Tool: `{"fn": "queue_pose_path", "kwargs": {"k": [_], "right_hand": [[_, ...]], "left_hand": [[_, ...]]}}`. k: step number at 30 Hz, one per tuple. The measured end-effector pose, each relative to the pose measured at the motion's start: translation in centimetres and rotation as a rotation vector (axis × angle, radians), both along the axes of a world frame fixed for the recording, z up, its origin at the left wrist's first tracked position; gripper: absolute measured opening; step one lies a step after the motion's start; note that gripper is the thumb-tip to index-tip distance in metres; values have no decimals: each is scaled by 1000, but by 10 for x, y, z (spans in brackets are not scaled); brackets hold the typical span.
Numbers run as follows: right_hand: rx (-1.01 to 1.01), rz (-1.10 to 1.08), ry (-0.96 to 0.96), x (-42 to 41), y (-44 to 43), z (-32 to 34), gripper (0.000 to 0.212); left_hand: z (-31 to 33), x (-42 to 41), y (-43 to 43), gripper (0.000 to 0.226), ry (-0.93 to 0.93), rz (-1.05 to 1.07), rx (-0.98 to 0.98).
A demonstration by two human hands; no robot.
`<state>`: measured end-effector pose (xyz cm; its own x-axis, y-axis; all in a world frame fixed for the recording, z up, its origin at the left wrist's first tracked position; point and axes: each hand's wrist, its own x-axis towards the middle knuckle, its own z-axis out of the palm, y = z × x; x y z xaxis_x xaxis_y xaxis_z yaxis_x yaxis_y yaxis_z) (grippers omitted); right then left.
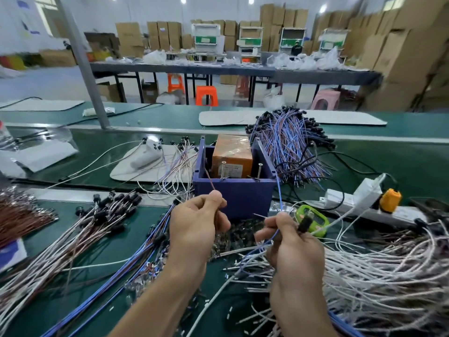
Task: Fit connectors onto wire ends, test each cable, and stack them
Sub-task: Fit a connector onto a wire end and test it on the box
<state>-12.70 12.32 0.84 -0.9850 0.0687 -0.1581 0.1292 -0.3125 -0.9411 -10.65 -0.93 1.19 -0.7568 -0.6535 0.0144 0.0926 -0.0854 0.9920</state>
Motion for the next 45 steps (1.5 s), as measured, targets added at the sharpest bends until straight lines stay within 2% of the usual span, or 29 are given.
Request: {"fn": "queue_pose_path", "kwargs": {"k": [9,19,28,45], "right_hand": [[6,69,-4,-8,-3,-4,40],[-26,83,8,-9,-2,-6,42],[-54,80,-8,-10,-1,-7,42],[19,131,32,-8,-1,-8,40]], "left_hand": [[-20,-2,-8,30,38,40,-26],[-21,-4,-14,28,65,0,-59],[-22,-5,-14,27,17,-79,-92],[-20,-7,-18,27,30,-7,-36]]}}
